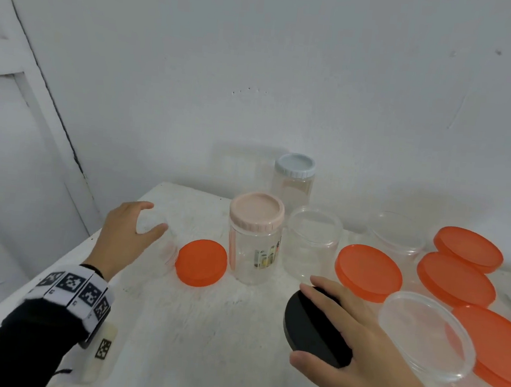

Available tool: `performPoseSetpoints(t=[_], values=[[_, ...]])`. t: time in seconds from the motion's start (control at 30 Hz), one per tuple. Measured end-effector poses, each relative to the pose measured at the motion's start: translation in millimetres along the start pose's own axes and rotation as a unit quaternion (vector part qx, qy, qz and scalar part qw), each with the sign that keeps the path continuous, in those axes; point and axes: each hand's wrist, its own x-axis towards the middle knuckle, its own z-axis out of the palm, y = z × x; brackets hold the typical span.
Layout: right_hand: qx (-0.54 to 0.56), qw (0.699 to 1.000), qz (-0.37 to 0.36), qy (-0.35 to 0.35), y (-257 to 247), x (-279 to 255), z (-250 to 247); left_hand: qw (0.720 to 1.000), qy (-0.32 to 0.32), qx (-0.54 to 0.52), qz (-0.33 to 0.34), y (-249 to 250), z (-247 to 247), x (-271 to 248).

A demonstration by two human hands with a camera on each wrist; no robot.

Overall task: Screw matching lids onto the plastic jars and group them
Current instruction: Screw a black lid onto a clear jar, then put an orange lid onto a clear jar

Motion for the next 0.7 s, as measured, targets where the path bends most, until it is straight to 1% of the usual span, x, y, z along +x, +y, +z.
performPoseSetpoints(t=[0.1,0.17,0.27,0.37,0.47,0.57,0.67,0.7], values=[[-0.011,1.000,0.004,-0.020,1,-1,-3,0.997,-0.047,0.046,-0.033,-4,10,6],[-0.024,0.999,0.000,-0.028,3,-4,-7,0.993,-0.068,0.084,-0.049,-6,14,9],[-0.010,1.000,0.006,-0.009,7,-20,-22,0.989,-0.085,0.103,-0.070,-8,16,12],[0.026,0.999,0.022,0.025,15,-49,-45,0.985,-0.101,0.107,-0.092,-11,18,14],[0.027,0.996,0.050,0.071,28,-85,-70,0.984,-0.101,0.113,-0.096,-13,18,14],[0.026,0.988,0.099,0.119,47,-120,-96,0.984,-0.094,0.111,-0.100,-15,18,14],[-0.010,0.975,0.158,0.153,70,-149,-120,0.989,-0.061,0.073,-0.109,-13,17,11],[-0.024,0.967,0.194,0.164,81,-159,-127,0.991,-0.044,0.050,-0.115,-12,16,9]])
